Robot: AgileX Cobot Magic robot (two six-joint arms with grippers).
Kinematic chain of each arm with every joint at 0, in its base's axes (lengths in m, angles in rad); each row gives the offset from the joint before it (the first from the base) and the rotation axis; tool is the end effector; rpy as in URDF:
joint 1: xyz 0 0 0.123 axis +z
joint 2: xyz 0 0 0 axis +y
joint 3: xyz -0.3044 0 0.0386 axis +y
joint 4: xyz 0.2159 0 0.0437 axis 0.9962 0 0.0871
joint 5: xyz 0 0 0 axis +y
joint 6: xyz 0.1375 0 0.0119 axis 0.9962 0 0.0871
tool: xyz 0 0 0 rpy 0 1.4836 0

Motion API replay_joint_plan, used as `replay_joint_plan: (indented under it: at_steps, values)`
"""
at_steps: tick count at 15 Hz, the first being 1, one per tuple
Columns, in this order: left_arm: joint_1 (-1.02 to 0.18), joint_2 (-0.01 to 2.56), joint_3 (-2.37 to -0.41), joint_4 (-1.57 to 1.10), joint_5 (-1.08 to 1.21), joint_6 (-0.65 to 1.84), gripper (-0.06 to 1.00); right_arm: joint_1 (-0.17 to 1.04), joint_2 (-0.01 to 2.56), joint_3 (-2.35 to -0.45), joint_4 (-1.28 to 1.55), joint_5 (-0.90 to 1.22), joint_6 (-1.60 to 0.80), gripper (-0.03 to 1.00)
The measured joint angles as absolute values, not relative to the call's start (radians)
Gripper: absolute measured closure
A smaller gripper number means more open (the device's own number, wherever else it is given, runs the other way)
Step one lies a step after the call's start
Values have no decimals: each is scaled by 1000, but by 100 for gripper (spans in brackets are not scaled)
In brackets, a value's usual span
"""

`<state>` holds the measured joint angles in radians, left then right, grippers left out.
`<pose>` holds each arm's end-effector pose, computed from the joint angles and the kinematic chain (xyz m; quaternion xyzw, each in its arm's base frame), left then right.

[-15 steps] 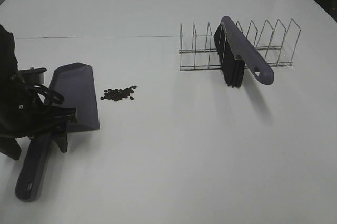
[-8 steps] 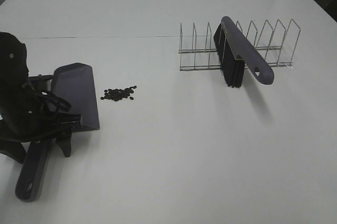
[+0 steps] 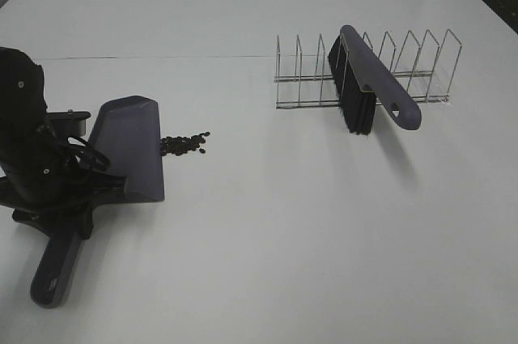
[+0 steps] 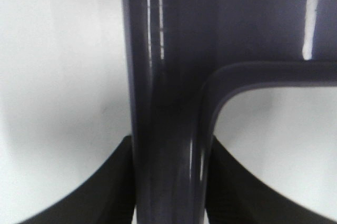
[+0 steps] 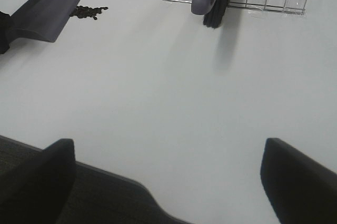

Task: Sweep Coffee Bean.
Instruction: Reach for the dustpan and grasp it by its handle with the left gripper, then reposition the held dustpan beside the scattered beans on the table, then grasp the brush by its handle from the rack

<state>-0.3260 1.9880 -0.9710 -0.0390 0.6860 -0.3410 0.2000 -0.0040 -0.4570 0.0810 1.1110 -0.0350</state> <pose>0.2860 -0.1003 0.0872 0.0229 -0.9994 0.0040 0.0252 -0.0159 0.0070 0.2222 -0.1043 0.8687 0.0801 0.4776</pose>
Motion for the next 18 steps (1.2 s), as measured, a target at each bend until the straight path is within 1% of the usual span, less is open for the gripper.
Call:
replay_joint_plan:
  at_steps: [3,5,6,7,8,10,12,14,15,18]
  values:
    - [-317,1966,-969,26,695,-286,61,200,-4,-457,81,1111,-34,9]
    - [-270,1943,-956,54,700,-259,61,200,-4,-457,81,1111,-32,9]
    - [-216,1922,-948,69,713,-218,61,200,-4,-457,81,1111,-29,9]
    - [-122,1855,-946,91,742,-129,61,200,-5,-468,81,1111,15,9]
    - [-95,1827,-946,96,744,-90,61,200,-5,-487,81,1111,65,9]
    - [-80,1808,-946,100,744,-57,61,200,17,-523,79,1126,165,9]
    - [-79,1808,-945,91,739,-47,61,200,126,-592,48,1155,222,9]
    - [-79,1808,-945,89,727,-21,61,200,292,-690,6,1179,225,9]
    - [-79,1808,-945,89,727,6,61,200,428,-777,-18,1202,225,9]
    - [-79,1808,-945,101,695,20,61,200,694,-960,-44,1223,216,9]
